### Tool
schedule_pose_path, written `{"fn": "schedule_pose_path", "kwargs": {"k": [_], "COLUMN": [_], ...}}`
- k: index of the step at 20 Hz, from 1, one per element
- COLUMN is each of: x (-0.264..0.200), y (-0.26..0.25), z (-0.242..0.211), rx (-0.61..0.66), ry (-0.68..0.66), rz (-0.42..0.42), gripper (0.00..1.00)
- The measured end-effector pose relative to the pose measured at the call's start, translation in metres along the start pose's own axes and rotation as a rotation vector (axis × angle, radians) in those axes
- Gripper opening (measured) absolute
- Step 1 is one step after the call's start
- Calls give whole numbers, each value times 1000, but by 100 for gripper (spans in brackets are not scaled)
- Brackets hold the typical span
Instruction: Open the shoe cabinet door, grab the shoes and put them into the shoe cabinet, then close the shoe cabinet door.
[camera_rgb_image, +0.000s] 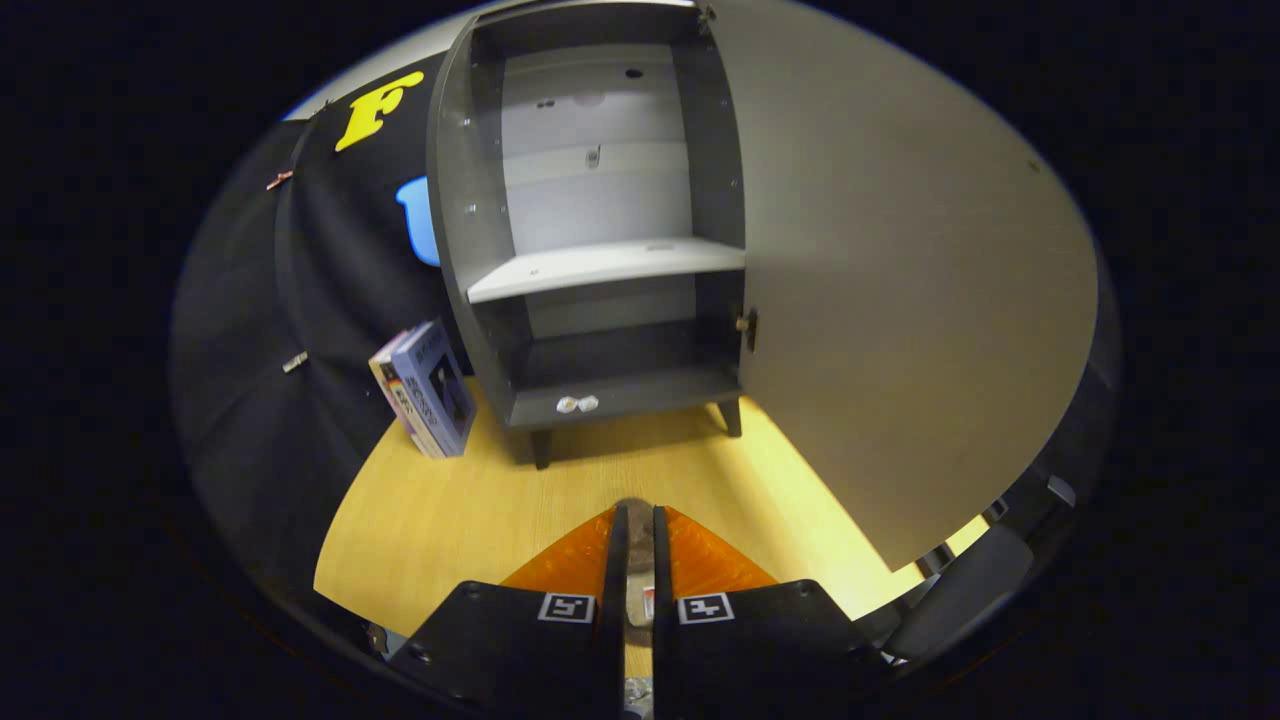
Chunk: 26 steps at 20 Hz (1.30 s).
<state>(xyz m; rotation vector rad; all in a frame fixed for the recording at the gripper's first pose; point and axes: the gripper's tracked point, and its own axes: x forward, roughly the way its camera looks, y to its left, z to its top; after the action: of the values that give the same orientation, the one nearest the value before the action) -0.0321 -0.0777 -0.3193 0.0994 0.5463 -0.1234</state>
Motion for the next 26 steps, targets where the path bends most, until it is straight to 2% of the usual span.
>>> {"fn": "schedule_pose_path", "kwargs": {"k": [8,13,16,18,26], "x": [70,98,108,109,110], "y": [11,20,21,23,30], "z": [-97,-136,-142,-144,-140], "rx": [-21,-33,-47,-50,-13], "ry": [206,280,278,290,337], "rz": [43,61,59,54,29], "gripper": [16,17,16,12,11]}}
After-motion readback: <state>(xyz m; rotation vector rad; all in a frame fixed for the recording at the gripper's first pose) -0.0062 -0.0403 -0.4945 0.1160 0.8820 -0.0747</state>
